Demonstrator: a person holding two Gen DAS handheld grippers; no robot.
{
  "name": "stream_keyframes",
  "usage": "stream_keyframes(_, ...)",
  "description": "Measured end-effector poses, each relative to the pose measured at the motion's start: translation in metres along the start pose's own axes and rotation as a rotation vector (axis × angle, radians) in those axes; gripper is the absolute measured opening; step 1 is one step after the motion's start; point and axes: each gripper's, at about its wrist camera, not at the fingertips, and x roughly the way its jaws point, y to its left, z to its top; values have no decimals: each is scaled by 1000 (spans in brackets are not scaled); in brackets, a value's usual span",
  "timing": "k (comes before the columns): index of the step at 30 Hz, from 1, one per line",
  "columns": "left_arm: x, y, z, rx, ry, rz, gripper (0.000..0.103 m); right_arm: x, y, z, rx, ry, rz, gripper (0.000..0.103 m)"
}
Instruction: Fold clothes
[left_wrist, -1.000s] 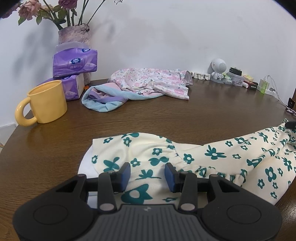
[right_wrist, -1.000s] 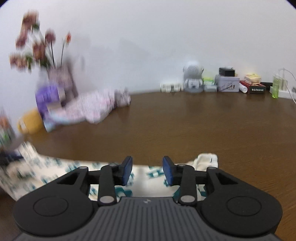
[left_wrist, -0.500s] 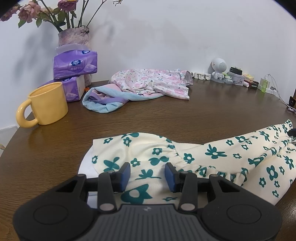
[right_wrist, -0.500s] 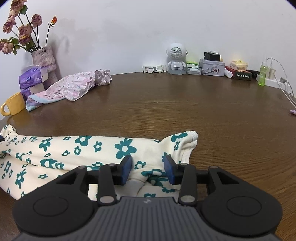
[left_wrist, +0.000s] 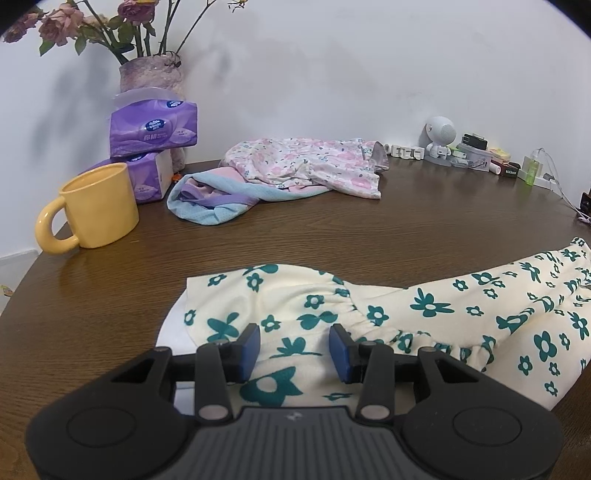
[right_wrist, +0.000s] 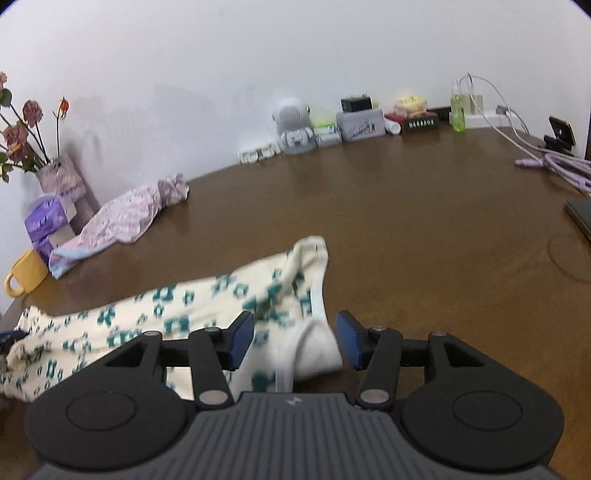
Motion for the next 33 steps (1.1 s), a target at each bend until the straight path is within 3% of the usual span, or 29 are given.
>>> stream_keyframes(3, 0, 0, 0, -2, 1, 2, 40, 3, 2, -6, 1, 23, 27, 47)
stream_keyframes(4, 0, -1, 0, -2, 1, 3, 40, 5, 3, -7, -2, 32, 34, 30)
stream_keyframes(5, 0, -1, 0, -3, 1, 4, 40, 7, 4, -8, -5, 42, 45, 20)
stream_keyframes(9, -1, 0, 0, -6, 1, 7, 41, 1, 11, -8, -53, 72, 57, 7)
stream_keyframes(19, -1, -1, 0, -3, -1, 15, 41, -8, 8, -14, -82, 147, 80, 8)
stream_keyframes(22, -1, 0, 0, -7, -3, 11, 41, -20, 7, -11, -74, 121, 74, 16)
stream_keyframes(27, -1, -2, 0, -1, -3, 15, 41, -43, 8, 2, -77, -10, 70, 22)
stream_keyframes(33, -2, -2, -1, -2, -8, 13, 41, -4, 56, 12, -236, -22, 132, 22)
